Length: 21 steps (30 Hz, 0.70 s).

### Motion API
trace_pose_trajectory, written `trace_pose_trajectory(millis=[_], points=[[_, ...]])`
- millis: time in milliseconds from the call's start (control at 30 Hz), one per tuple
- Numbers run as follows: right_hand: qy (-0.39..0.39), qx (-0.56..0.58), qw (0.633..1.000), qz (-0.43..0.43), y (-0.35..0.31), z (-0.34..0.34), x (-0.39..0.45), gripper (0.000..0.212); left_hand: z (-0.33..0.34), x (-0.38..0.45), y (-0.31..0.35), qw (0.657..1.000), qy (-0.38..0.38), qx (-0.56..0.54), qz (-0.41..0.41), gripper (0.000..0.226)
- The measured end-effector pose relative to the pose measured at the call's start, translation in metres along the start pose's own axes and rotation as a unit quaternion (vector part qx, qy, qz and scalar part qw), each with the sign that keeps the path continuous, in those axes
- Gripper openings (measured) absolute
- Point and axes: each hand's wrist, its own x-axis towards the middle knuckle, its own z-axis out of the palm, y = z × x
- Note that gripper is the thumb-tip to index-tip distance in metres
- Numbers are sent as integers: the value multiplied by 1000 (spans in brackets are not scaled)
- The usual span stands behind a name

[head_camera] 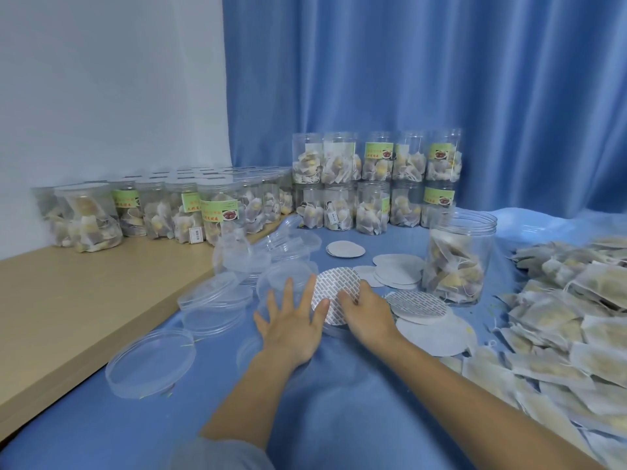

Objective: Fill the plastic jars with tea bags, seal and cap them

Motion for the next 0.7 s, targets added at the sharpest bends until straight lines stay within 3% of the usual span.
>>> trace_pose_trajectory(millis=[333, 467, 600, 700], points=[[-1, -13, 999, 37, 14, -23, 52, 25, 30, 71, 30, 999, 16, -14, 31, 50], [14, 14, 999, 28, 15, -30, 66, 27, 31, 90, 45, 993, 119, 14, -11, 39], [67, 77, 995, 10, 23, -30, 72, 20, 32, 95, 60, 975, 207, -64, -55, 20], [125, 157, 980, 16, 30, -27, 76, 13, 30, 93, 69, 939, 299, -167, -41, 15]])
